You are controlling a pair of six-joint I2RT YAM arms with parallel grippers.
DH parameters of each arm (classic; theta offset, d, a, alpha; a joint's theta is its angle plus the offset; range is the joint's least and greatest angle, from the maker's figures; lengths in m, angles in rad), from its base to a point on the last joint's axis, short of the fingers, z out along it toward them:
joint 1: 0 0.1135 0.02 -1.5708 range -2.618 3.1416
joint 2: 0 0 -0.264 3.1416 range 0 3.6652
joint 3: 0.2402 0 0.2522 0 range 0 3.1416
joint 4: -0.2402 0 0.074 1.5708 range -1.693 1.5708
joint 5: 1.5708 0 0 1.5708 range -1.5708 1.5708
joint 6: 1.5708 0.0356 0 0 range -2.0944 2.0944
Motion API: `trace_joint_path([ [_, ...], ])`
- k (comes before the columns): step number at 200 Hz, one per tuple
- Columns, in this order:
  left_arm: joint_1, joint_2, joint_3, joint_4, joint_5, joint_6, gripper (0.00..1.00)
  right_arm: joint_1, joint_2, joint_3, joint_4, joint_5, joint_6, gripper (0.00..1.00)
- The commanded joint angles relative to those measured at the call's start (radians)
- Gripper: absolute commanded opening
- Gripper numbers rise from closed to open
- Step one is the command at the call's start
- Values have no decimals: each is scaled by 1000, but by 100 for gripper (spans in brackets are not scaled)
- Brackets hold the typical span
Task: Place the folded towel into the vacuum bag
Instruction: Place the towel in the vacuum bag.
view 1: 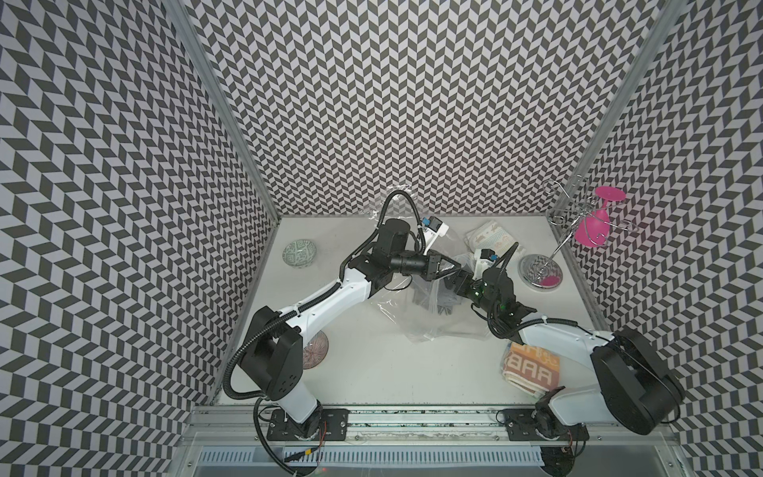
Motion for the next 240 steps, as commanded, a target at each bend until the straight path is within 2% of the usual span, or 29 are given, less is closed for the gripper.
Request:
trace_joint_path([
  [1, 5, -2, -8, 18, -67, 17, 0, 3, -122, -12, -104, 39, -63, 91],
  [26, 5, 31, 4, 27, -67, 4, 0, 3, -260, -35, -298, 22, -125, 91],
  [50, 6, 51, 9, 37, -88, -2, 0, 10, -382, -67, -462, -25, -180, 86],
  [69, 11, 72, 17, 41, -90, -10, 0, 25, -483, -96, -551, -2, -202, 82],
  [80, 11, 85, 29, 34, -89, -11, 0, 31, -524, -109, -591, 15, -210, 71],
  [90, 11, 92, 32, 33, -84, -12, 0, 37, -536, -118, -598, 12, -223, 46],
  [104, 11, 94, 32, 40, -77, -17, 0, 47, -510, -130, -583, 3, -239, 22],
  [116, 12, 91, 30, 42, -70, -15, 0, 50, -455, -138, -557, 0, -235, 13],
  [168, 6, 44, 43, 60, -31, -15, 0, 115, -206, -151, -376, 90, -231, 12],
  [204, 2, 42, 77, 59, -24, -22, 0, 188, -67, -136, -352, 153, -247, 12],
  [240, -13, 48, 120, 30, 24, -17, 0, 192, 27, -104, -264, 203, -235, 12],
])
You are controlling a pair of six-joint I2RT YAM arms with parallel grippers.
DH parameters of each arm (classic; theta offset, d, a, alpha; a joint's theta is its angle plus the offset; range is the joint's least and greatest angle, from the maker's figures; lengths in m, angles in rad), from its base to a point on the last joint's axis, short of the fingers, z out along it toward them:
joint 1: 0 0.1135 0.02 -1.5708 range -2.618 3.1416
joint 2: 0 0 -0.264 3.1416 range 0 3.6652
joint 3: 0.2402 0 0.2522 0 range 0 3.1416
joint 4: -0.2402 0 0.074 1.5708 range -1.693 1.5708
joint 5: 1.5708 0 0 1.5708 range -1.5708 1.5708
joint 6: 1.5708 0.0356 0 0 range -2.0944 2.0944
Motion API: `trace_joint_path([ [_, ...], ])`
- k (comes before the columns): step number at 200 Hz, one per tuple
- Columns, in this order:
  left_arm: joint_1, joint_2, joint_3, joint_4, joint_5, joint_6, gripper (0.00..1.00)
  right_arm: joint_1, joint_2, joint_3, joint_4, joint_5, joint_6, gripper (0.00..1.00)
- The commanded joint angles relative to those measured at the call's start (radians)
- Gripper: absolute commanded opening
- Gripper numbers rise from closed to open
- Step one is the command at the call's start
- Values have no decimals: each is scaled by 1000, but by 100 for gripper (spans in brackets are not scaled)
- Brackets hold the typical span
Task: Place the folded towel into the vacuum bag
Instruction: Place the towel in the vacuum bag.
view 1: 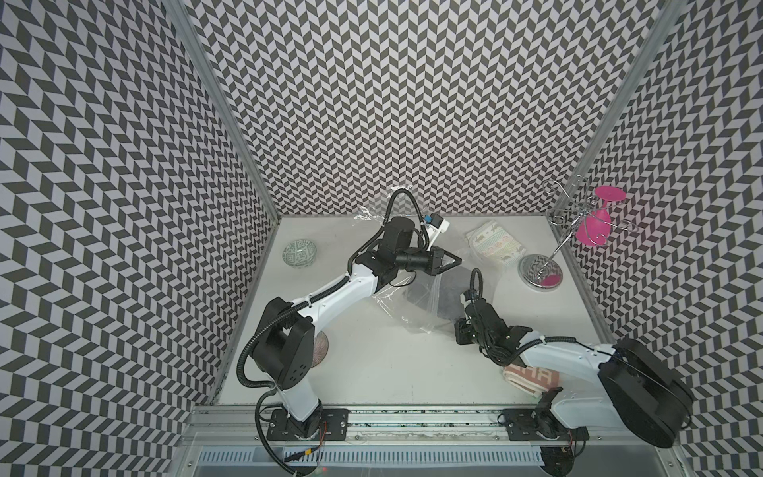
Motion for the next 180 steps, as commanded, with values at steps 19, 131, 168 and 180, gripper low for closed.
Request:
trace_joint_path([
  [19, -28, -41, 50, -3, 87, 9, 0, -2, 49, 73, 204, 87, -42, 13],
  [131, -27, -53, 21, 3, 289, 24, 0, -77, 374, 367, 538, -191, -74, 28],
  [168, 42, -51, -54, 49, 41, -36, 0, -73, 164, 261, 419, -180, -93, 54],
  [180, 59, -47, -81, 84, -13, -72, 0, -74, 60, 205, 350, -194, -100, 61],
])
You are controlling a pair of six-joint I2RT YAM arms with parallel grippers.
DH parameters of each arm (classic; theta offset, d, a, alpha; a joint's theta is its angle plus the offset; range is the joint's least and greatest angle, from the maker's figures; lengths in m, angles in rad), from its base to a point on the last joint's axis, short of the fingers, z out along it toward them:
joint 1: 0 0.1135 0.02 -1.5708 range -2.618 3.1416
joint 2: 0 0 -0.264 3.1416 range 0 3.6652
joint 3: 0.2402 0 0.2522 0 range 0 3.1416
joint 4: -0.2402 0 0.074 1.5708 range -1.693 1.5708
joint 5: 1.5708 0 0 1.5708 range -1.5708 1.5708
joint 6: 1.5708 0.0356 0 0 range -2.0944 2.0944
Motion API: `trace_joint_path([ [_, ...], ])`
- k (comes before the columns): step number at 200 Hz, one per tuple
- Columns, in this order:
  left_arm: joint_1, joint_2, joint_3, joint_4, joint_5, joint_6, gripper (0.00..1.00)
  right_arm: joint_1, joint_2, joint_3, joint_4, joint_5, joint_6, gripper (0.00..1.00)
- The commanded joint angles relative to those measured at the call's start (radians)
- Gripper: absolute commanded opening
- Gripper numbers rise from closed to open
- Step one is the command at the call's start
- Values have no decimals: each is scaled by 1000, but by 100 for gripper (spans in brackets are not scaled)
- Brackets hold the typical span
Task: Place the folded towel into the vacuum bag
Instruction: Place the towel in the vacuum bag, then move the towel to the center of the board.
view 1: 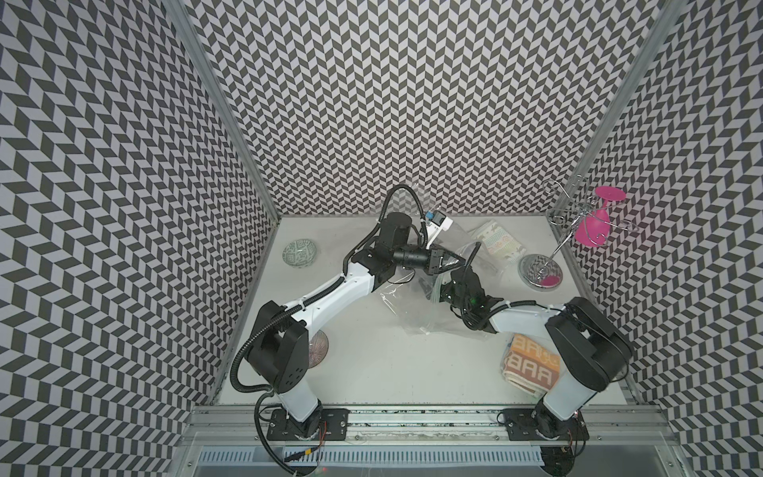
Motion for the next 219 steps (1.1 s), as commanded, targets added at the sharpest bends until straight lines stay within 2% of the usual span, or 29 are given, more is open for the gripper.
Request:
trace_joint_path([
  [1, 37, -11, -60, 61, -127, -62, 0, -3, -195, -71, -52, -32, -29, 61],
  [20, 43, 6, -62, 52, -193, -61, 0, -2, -370, -161, -124, -95, -39, 69],
  [35, 43, 27, -42, 20, -225, -45, 0, -3, -510, -195, -205, -108, -40, 70],
  [45, 43, 33, -39, 9, -236, -38, 0, -3, -597, -200, -260, -64, -28, 70],
  [60, 45, 28, -41, 1, -242, -27, 0, -19, -706, -186, -339, 73, 11, 73],
  [74, 46, 16, -56, -1, -258, -19, 0, -74, -744, -142, -395, 96, 30, 75],
  [83, 49, 8, -65, -3, -269, -17, 0, -117, -726, -95, -454, 136, 73, 75],
  [105, 58, -15, -87, -3, -280, -9, 0, -240, -617, -8, -553, 143, 149, 74],
  [130, 64, -29, -88, -8, -275, -6, 0, -369, -470, 26, -542, 106, 218, 74],
  [165, 64, -46, -85, -2, -250, -6, 0, -412, -262, 91, -511, 181, 262, 75],
  [202, 69, -76, -91, -16, -253, 17, 0, -479, -103, 129, -482, 158, 360, 76],
  [219, 77, -90, -106, -17, -258, 21, 0, -535, -58, 110, -427, 105, 426, 77],
])
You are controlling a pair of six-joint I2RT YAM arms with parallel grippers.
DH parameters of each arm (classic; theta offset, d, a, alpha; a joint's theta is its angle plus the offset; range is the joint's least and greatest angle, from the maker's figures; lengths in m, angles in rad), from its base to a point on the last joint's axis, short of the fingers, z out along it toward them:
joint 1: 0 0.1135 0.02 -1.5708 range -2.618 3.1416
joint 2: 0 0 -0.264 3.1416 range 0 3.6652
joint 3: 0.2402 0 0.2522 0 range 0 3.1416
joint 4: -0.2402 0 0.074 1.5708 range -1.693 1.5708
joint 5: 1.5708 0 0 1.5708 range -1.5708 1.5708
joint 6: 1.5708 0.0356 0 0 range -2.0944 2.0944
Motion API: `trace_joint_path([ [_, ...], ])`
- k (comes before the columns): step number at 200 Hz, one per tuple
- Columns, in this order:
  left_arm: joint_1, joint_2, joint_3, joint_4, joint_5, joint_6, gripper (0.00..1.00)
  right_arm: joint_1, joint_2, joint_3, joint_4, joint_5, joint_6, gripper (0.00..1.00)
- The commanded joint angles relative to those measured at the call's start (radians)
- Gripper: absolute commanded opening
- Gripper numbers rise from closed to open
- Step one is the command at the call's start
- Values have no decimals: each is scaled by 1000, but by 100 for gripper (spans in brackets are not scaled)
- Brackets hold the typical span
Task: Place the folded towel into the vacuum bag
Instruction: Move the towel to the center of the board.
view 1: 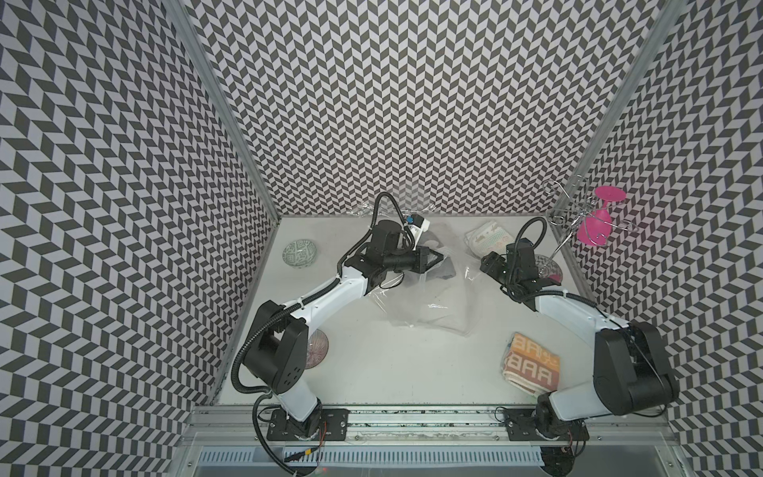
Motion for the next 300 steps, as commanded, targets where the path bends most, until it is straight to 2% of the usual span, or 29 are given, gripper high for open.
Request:
trace_joint_path([
  [1, 23, -73, -12, 17, -7, 23, 0, -84, 59, -15, 52, -13, 118, 77],
  [12, 29, -76, -22, 9, -25, 27, 0, -116, 59, -50, 152, -98, 114, 77],
  [31, 40, -57, -25, -32, -60, 43, 0, -132, 34, -68, 216, -164, 66, 76],
  [60, 41, -49, -47, -7, -58, 40, 0, -135, 20, -50, 120, -83, 24, 77],
  [78, 41, -48, -47, 16, -46, 29, 0, -141, 49, -56, 119, -82, 6, 76],
  [145, 40, -53, -20, -20, -41, 52, 0, -147, 202, -29, 271, -97, 61, 77],
  [186, 42, -64, -27, -33, -41, 75, 0, -159, 260, 7, 337, -52, 121, 77],
  [242, 44, -62, -13, -46, -43, 83, 0, -216, 398, 87, 329, -104, 163, 77],
  [300, 56, -50, -4, -58, -45, 83, 0, -209, 493, 134, 361, -147, 161, 74],
])
